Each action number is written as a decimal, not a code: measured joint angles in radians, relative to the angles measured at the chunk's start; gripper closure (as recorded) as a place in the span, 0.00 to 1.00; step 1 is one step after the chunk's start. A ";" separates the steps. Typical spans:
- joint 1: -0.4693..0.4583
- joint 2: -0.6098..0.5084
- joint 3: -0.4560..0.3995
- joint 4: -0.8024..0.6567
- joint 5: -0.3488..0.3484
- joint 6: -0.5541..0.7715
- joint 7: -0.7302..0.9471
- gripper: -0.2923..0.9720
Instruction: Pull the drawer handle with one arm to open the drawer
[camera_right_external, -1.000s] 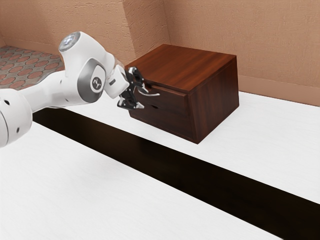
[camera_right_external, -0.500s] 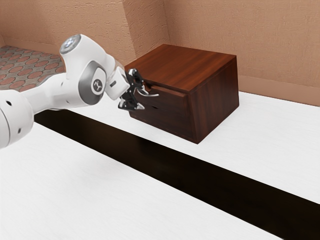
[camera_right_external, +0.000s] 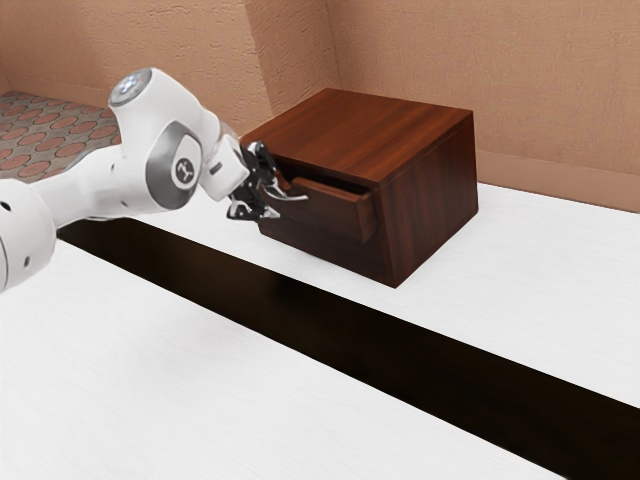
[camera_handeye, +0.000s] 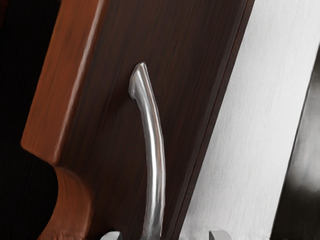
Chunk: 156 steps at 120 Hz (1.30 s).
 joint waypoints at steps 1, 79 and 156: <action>0.001 -0.001 -0.001 -0.001 0.000 -0.001 0.000 0.61; 0.088 -0.097 -0.066 -0.127 0.008 -0.004 -0.001 0.60; 0.126 -0.222 -0.074 -0.275 0.005 0.000 -0.001 0.64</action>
